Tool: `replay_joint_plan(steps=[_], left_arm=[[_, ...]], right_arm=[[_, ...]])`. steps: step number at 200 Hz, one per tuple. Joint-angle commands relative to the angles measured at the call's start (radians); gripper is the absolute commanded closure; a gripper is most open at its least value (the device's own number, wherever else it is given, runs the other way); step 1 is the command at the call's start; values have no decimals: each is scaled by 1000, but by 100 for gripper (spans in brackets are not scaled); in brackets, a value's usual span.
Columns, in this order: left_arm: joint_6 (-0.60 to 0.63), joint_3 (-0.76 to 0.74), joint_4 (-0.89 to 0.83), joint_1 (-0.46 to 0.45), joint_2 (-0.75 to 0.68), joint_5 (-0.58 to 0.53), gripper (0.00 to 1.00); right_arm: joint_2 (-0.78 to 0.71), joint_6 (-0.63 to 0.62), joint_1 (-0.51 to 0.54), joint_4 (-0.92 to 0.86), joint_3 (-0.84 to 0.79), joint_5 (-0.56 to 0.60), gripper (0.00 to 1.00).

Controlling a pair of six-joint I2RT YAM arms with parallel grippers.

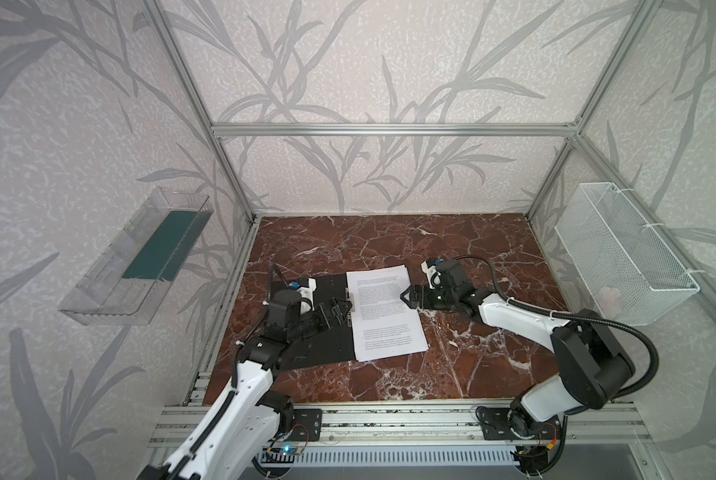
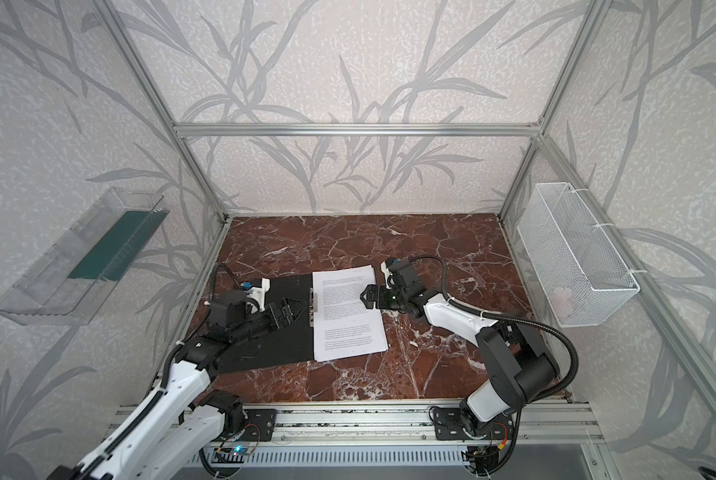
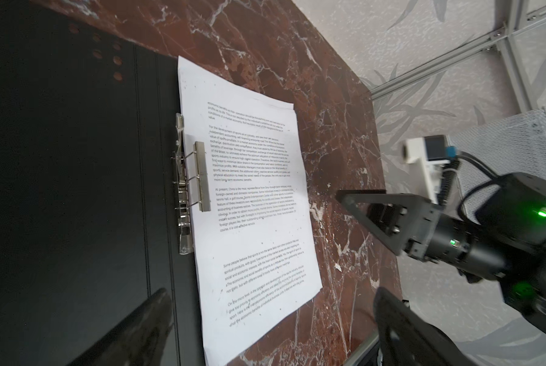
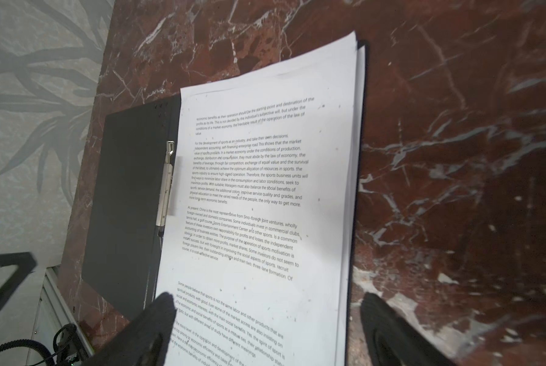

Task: Put the files into the folder

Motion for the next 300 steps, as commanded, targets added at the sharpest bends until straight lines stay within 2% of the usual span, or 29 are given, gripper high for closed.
replay_joint_plan(steps=[1,25,44,63,85,108,132,175,239,300], left_arm=[[-26,11,248,4,111,-5,1],[18,66,305,7,315,-30,1],[70,121,362,10,454,5,1],[137,211,324,30,580,38,1],[209,298,243,83,674,93,1],[215,303,356,132,764,194,1],[252,377,290,164,855,299,1],[269,421,291,182,935,400,1],[237,440,341,183,1015,458,2],[194,396,409,183,975,474,2]], right_arm=[[-56,-84,-13,-84,4,-11,1],[-80,-91,-48,-65,-54,-90,1],[-94,-100,-78,0,-117,-154,1],[-99,-77,-85,99,-184,-161,1],[-99,-52,-86,160,-214,-187,1],[-110,-35,-84,197,-239,-203,1],[-130,-44,-83,189,-243,-190,1],[-141,-46,-82,189,-248,-184,1],[-130,-42,-82,182,-242,-188,1],[-133,-47,-83,171,-239,-184,1]])
